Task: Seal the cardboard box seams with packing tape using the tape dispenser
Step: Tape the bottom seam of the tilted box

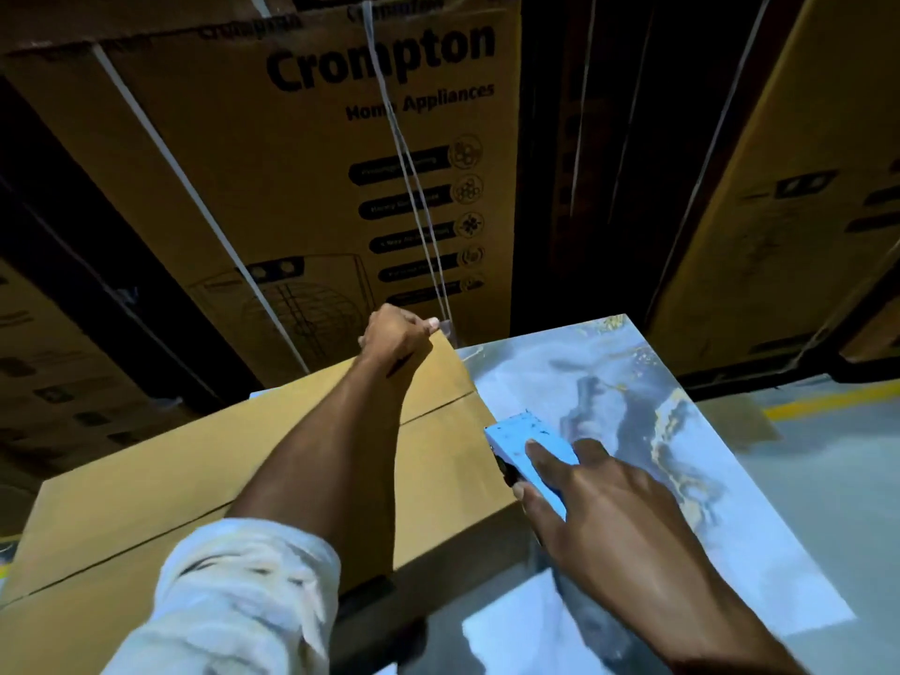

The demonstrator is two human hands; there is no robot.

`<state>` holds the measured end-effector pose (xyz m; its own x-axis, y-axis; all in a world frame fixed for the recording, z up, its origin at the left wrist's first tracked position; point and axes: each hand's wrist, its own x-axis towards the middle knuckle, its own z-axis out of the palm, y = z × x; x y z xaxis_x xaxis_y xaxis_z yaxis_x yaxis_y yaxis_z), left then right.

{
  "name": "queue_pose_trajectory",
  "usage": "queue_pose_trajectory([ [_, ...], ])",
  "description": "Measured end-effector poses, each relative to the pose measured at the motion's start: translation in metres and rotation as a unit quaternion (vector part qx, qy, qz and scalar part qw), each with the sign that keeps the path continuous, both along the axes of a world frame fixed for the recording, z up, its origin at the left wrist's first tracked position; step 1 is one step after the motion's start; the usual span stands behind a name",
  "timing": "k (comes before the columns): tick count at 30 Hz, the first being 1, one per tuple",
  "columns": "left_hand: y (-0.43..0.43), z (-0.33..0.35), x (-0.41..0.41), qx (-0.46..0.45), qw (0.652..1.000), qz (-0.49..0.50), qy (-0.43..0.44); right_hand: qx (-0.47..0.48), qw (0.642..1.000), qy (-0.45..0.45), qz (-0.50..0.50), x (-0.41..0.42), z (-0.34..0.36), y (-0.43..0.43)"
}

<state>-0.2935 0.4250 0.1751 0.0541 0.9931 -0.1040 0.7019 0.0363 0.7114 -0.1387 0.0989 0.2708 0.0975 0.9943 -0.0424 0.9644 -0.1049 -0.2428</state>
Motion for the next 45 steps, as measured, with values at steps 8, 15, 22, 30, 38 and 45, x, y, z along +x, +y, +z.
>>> queue_pose_trajectory([
  [8,-0.008,-0.004,0.013,0.021,0.997,0.051,0.052,-0.076,0.996,0.031,-0.042,0.013,-0.046,-0.081],
  [15,-0.009,-0.008,0.020,0.023,0.995,0.085,0.049,-0.045,0.996,0.057,-0.057,0.018,-0.059,-0.118],
  [22,-0.002,-0.012,0.019,0.024,0.994,0.086,0.059,-0.081,0.995,0.032,-0.051,0.014,-0.051,-0.114],
  [30,-0.005,-0.018,0.018,0.048,0.993,0.075,0.072,-0.097,0.993,0.057,0.023,0.010,-0.060,-0.034],
  [38,-0.027,-0.014,0.023,0.093,0.990,0.054,0.091,-0.179,0.983,-0.001,0.025,0.012,-0.057,0.018],
  [45,-0.051,-0.024,0.020,0.189,0.974,0.006,0.127,-0.029,0.994,-0.038,-0.097,0.021,-0.197,-0.018],
])
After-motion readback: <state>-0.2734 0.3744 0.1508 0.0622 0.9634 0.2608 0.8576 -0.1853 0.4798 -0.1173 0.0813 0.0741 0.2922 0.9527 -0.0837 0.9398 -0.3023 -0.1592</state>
